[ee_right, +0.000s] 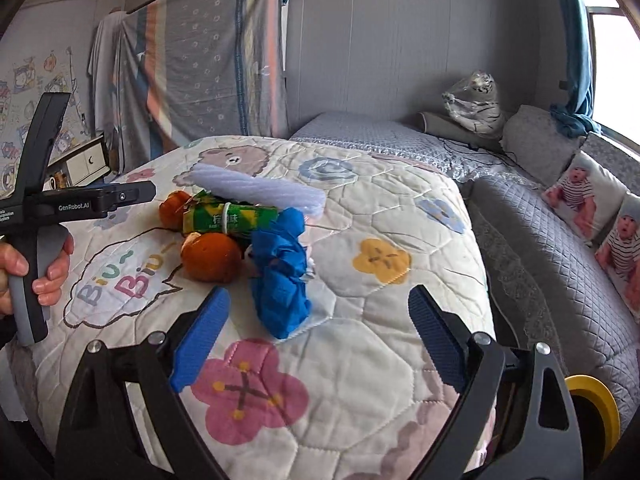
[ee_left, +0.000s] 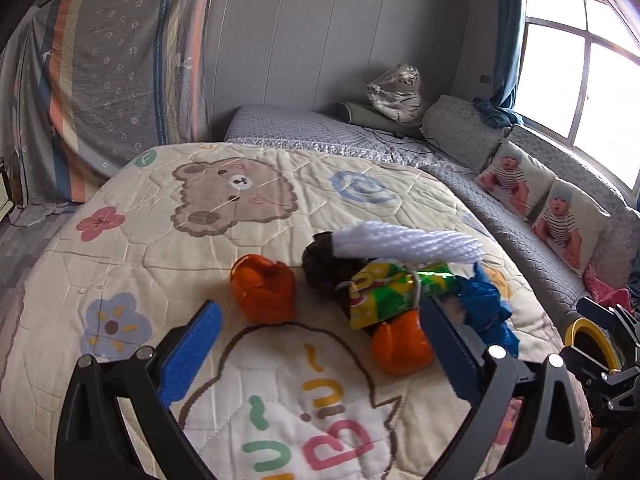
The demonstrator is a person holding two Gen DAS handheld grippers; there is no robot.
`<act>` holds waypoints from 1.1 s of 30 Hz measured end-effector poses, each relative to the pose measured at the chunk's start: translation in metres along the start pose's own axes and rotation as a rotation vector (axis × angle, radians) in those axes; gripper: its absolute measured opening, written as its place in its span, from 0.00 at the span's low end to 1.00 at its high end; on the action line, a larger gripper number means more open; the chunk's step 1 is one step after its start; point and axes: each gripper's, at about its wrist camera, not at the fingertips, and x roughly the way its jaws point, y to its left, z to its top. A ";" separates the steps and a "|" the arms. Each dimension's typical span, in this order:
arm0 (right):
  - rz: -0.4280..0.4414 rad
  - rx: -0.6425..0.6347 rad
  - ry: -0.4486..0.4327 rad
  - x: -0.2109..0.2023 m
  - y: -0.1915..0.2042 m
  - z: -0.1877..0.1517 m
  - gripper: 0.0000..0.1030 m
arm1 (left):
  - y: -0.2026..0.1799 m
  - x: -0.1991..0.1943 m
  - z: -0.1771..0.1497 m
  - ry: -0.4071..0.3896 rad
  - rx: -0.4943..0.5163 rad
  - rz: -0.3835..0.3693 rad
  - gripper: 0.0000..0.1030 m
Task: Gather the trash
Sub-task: 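Grasp the blue gloves with the right tool while the left grasps the orange peel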
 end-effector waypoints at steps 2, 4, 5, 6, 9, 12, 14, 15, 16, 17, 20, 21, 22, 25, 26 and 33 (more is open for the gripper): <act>0.007 -0.021 0.020 0.010 0.006 0.002 0.84 | 0.013 0.009 -0.001 0.018 -0.032 0.013 0.92; 0.009 -0.040 0.044 0.022 0.012 0.005 0.81 | 0.022 0.016 -0.001 0.035 -0.054 0.019 0.92; 0.014 -0.042 0.052 0.025 0.013 0.004 0.81 | 0.026 0.021 0.000 0.046 -0.066 0.018 0.92; 0.020 -0.043 0.064 0.031 0.014 0.006 0.81 | 0.029 0.024 -0.001 0.054 -0.073 0.018 0.92; 0.020 -0.048 0.089 0.044 0.016 0.009 0.79 | 0.032 0.035 0.000 0.078 -0.070 0.032 0.92; 0.037 -0.029 0.120 0.057 0.014 0.012 0.77 | 0.036 0.045 0.000 0.103 -0.082 0.038 0.92; 0.050 -0.015 0.141 0.065 0.011 0.013 0.77 | 0.037 0.053 0.000 0.124 -0.082 0.037 0.92; 0.056 -0.013 0.151 0.070 0.012 0.014 0.76 | 0.039 0.058 0.001 0.136 -0.082 0.036 0.92; 0.066 -0.012 0.161 0.074 0.012 0.014 0.75 | 0.041 0.062 0.001 0.144 -0.088 0.036 0.92; 0.077 -0.010 0.171 0.078 0.013 0.015 0.74 | 0.043 0.066 0.002 0.151 -0.100 0.034 0.92; 0.096 -0.006 0.191 0.091 0.017 0.017 0.70 | 0.048 0.078 0.005 0.178 -0.130 0.016 0.88; 0.102 -0.002 0.199 0.095 0.017 0.018 0.68 | 0.049 0.082 0.006 0.185 -0.135 0.023 0.83; 0.108 0.005 0.207 0.100 0.017 0.019 0.65 | 0.051 0.087 0.006 0.195 -0.139 0.019 0.82; 0.127 0.034 0.240 0.112 0.015 0.021 0.56 | 0.052 0.096 0.007 0.218 -0.134 0.021 0.77; 0.128 0.038 0.247 0.115 0.015 0.021 0.54 | 0.052 0.099 0.007 0.222 -0.130 0.029 0.74; 0.100 0.027 0.261 0.123 0.016 0.024 0.36 | 0.050 0.110 0.014 0.233 -0.105 0.035 0.48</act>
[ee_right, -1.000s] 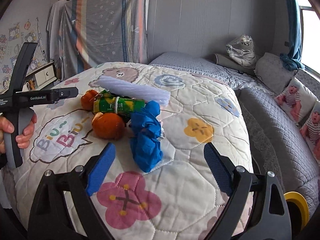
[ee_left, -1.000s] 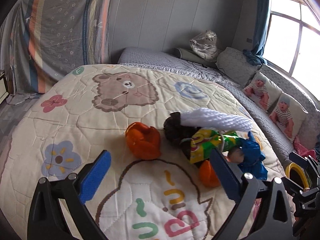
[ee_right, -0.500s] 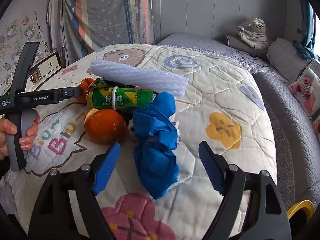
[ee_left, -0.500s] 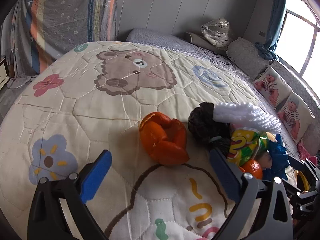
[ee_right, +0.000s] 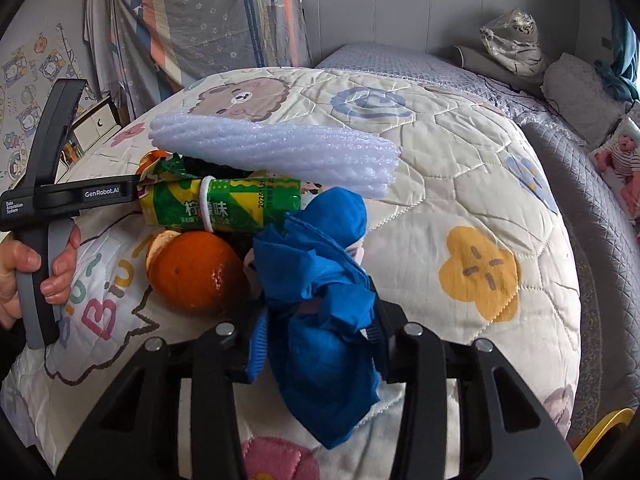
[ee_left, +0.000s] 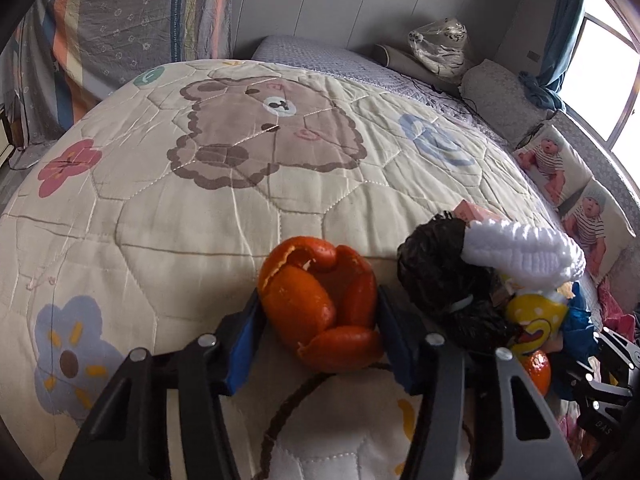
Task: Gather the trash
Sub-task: 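Grasp the blue gloves with the right tool while the left grasps the orange peel, then carry the blue gloves and orange peel over the yellow-rimmed bin with both tools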
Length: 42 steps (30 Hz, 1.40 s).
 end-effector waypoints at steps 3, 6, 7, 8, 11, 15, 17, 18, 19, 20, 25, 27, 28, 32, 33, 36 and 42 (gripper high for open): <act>-0.003 0.005 -0.001 0.000 -0.001 0.003 0.27 | -0.003 0.001 0.002 -0.004 0.017 0.013 0.43; -0.002 0.018 -0.014 -0.002 -0.003 0.009 0.23 | 0.000 0.001 0.005 -0.005 -0.001 0.004 0.40; -0.006 0.015 -0.021 -0.002 -0.002 0.012 0.21 | 0.000 0.000 0.006 -0.004 -0.006 0.002 0.40; -0.007 0.015 -0.025 -0.002 -0.002 0.014 0.21 | 0.000 -0.001 0.007 -0.005 -0.010 0.002 0.39; -0.010 0.014 -0.043 -0.002 -0.001 0.022 0.20 | 0.001 -0.005 0.010 -0.018 -0.015 0.003 0.37; -0.006 0.000 -0.059 -0.002 0.006 0.032 0.19 | 0.005 -0.011 0.012 -0.035 -0.034 -0.004 0.36; 0.001 -0.007 -0.069 -0.001 0.011 0.037 0.19 | 0.005 -0.016 0.014 -0.053 -0.035 -0.006 0.36; 0.005 -0.009 -0.072 0.000 0.013 0.040 0.19 | 0.005 -0.019 0.014 -0.060 -0.031 -0.007 0.36; 0.012 -0.009 -0.075 0.000 0.016 0.042 0.19 | 0.005 -0.022 0.014 -0.067 -0.029 -0.007 0.36; 0.020 -0.013 -0.080 -0.001 0.020 0.045 0.19 | 0.004 -0.025 0.014 -0.072 -0.027 -0.009 0.36; 0.023 -0.027 -0.141 -0.017 0.033 0.053 0.19 | 0.005 -0.038 0.011 -0.093 -0.022 -0.022 0.36; 0.024 -0.020 -0.164 -0.028 0.032 0.055 0.19 | 0.004 -0.045 0.009 -0.111 -0.016 -0.017 0.36; 0.021 -0.019 -0.175 -0.033 0.031 0.055 0.19 | 0.004 -0.050 0.009 -0.120 -0.014 -0.017 0.36; 0.006 -0.005 -0.220 -0.059 0.024 0.053 0.19 | -0.003 -0.070 0.009 -0.164 0.008 -0.024 0.36; -0.001 -0.001 -0.232 -0.067 0.021 0.052 0.19 | -0.005 -0.074 0.009 -0.171 0.012 -0.028 0.36; -0.023 0.005 -0.256 -0.085 0.014 0.048 0.19 | -0.015 -0.089 0.009 -0.197 0.026 -0.035 0.36; -0.059 0.030 -0.292 -0.117 -0.005 0.033 0.19 | -0.053 -0.116 0.004 -0.237 0.088 -0.077 0.36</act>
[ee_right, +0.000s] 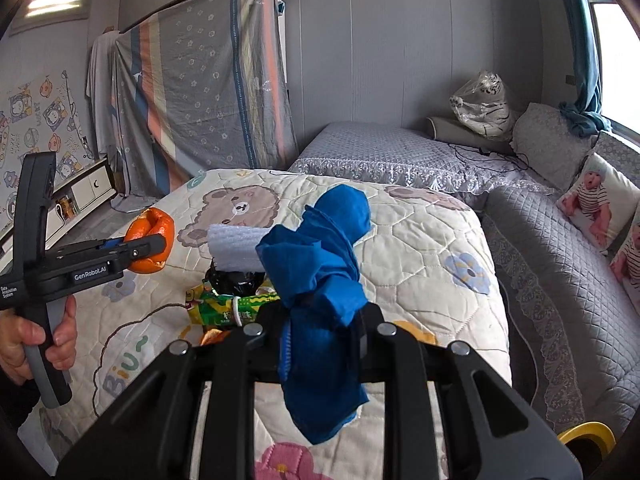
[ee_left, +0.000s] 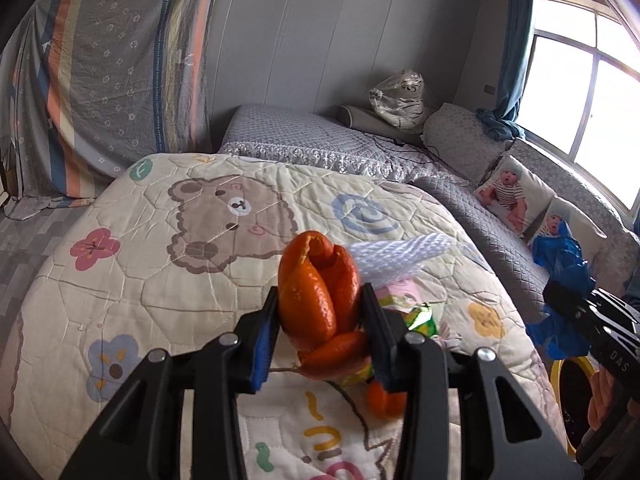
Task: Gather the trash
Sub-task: 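Carry the blue gloves and orange peel over the yellow-rimmed bin with both tools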
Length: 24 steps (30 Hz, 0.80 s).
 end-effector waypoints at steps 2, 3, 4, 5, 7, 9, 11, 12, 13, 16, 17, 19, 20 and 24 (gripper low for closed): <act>-0.014 0.010 -0.011 -0.010 -0.008 -0.003 0.19 | -0.017 -0.007 0.001 -0.010 0.025 -0.023 0.36; -0.021 0.016 -0.018 -0.016 -0.013 -0.005 0.19 | -0.026 -0.009 0.002 -0.014 0.034 -0.036 0.36; -0.029 0.021 -0.023 -0.021 -0.017 -0.006 0.19 | -0.037 -0.012 0.002 -0.016 0.042 -0.055 0.36; -0.040 0.029 -0.029 -0.027 -0.023 -0.008 0.19 | -0.045 -0.014 0.003 -0.018 0.052 -0.072 0.36; -0.055 0.041 -0.033 -0.037 -0.031 -0.012 0.19 | -0.065 -0.018 0.003 -0.027 0.078 -0.093 0.36; -0.083 0.054 -0.041 -0.047 -0.041 -0.017 0.19 | -0.086 -0.022 0.003 -0.033 0.104 -0.126 0.36; -0.105 0.061 -0.047 -0.057 -0.051 -0.022 0.19 | -0.107 -0.025 0.002 -0.033 0.123 -0.160 0.36; -0.119 0.070 -0.052 -0.064 -0.058 -0.026 0.19 | -0.118 -0.026 0.001 -0.032 0.134 -0.176 0.36; -0.133 0.078 -0.055 -0.070 -0.064 -0.029 0.19 | -0.130 -0.027 0.000 -0.032 0.146 -0.196 0.36; -0.173 0.096 -0.063 -0.086 -0.082 -0.038 0.19 | -0.165 -0.029 -0.007 -0.020 0.177 -0.250 0.36; -0.186 0.105 -0.066 -0.092 -0.088 -0.041 0.19 | -0.175 -0.028 -0.009 -0.017 0.189 -0.267 0.36; -0.213 0.121 -0.068 -0.104 -0.101 -0.049 0.19 | -0.197 -0.029 -0.015 -0.010 0.215 -0.301 0.36; -0.229 0.129 -0.069 -0.109 -0.107 -0.054 0.19 | -0.208 -0.029 -0.018 -0.005 0.227 -0.323 0.36; -0.289 0.170 -0.064 -0.133 -0.131 -0.075 0.19 | -0.247 -0.027 -0.032 0.024 0.265 -0.396 0.36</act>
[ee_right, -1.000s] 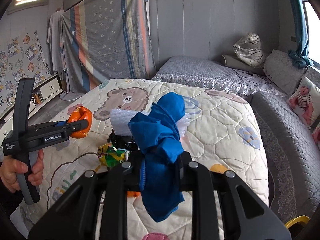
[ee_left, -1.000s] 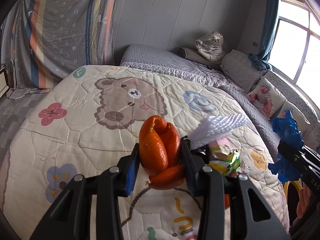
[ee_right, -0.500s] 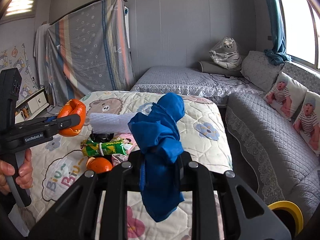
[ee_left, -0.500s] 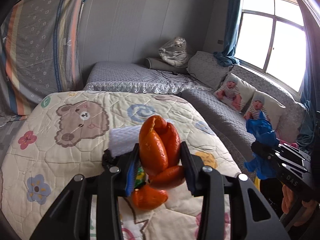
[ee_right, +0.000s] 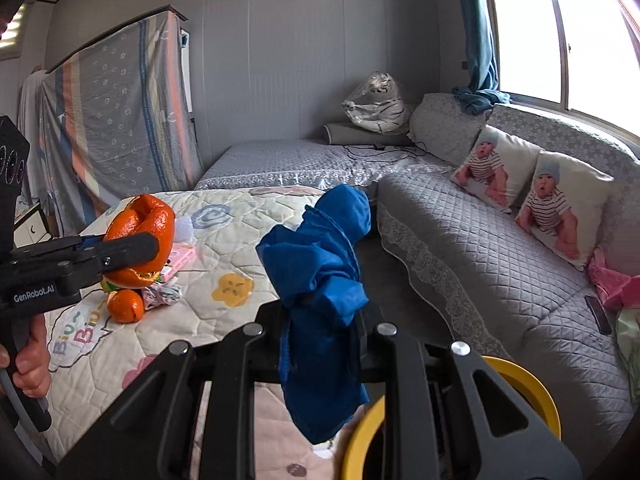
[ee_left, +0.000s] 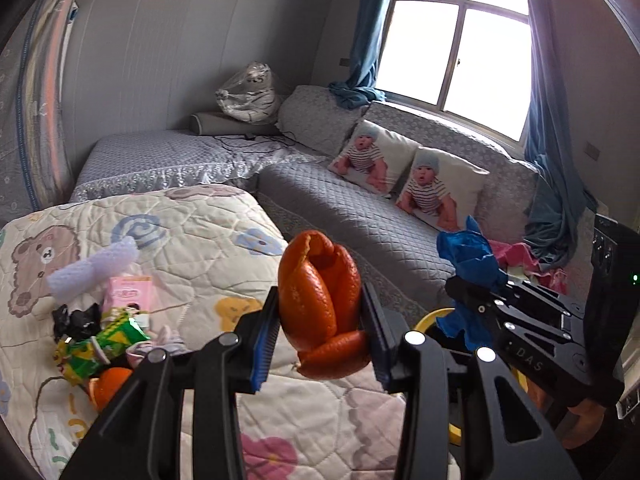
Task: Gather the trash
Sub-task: 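Carry the blue gloves and orange peel over the yellow-rimmed bin with both tools, then open both tools to drop the gloves and orange peel into the bin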
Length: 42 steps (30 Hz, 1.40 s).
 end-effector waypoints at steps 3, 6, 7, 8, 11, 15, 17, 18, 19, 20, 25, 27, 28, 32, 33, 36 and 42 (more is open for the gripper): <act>-0.045 0.031 0.006 -0.011 -0.022 -0.011 0.19 | -0.027 0.013 -0.005 0.020 0.027 -0.045 0.36; -0.086 0.059 0.016 -0.021 -0.043 -0.024 0.19 | -0.050 0.026 -0.011 0.040 0.051 -0.093 0.36; -0.099 0.068 0.019 -0.023 -0.049 -0.028 0.19 | -0.054 0.030 -0.013 0.044 0.057 -0.107 0.36; -0.112 0.078 0.023 -0.026 -0.054 -0.032 0.19 | -0.064 0.034 -0.016 0.052 0.065 -0.125 0.36; -0.148 0.106 0.043 -0.033 -0.071 -0.048 0.20 | -0.085 0.047 -0.024 0.076 0.088 -0.165 0.36; -0.179 0.148 0.078 -0.035 -0.088 -0.068 0.20 | -0.106 0.068 -0.039 0.123 0.114 -0.206 0.36; -0.196 0.160 0.096 -0.034 -0.095 -0.077 0.20 | -0.115 0.078 -0.046 0.146 0.124 -0.216 0.36; -0.209 0.166 0.102 -0.035 -0.099 -0.083 0.20 | -0.118 0.083 -0.049 0.158 0.127 -0.220 0.36; -0.217 0.169 0.108 -0.035 -0.101 -0.087 0.20 | -0.122 0.089 -0.053 0.173 0.130 -0.228 0.36; -0.222 0.169 0.115 -0.034 -0.102 -0.091 0.20 | -0.125 0.093 -0.055 0.181 0.132 -0.230 0.36; -0.239 0.199 0.150 -0.029 -0.112 -0.110 0.20 | -0.136 0.108 -0.066 0.208 0.140 -0.233 0.36; -0.244 0.217 0.160 -0.027 -0.118 -0.116 0.20 | -0.138 0.114 -0.069 0.219 0.128 -0.236 0.36; -0.246 0.225 0.164 -0.026 -0.119 -0.119 0.20 | -0.138 0.116 -0.071 0.226 0.126 -0.239 0.36; -0.254 0.250 0.185 -0.023 -0.128 -0.127 0.20 | -0.140 0.122 -0.076 0.246 0.131 -0.237 0.36; -0.256 0.252 0.190 -0.022 -0.130 -0.129 0.20 | -0.141 0.123 -0.077 0.250 0.129 -0.237 0.36; -0.263 0.259 0.200 -0.020 -0.133 -0.132 0.20 | -0.142 0.130 -0.079 0.265 0.125 -0.237 0.37; -0.271 0.272 0.224 -0.015 -0.137 -0.138 0.20 | -0.141 0.141 -0.085 0.302 0.110 -0.242 0.38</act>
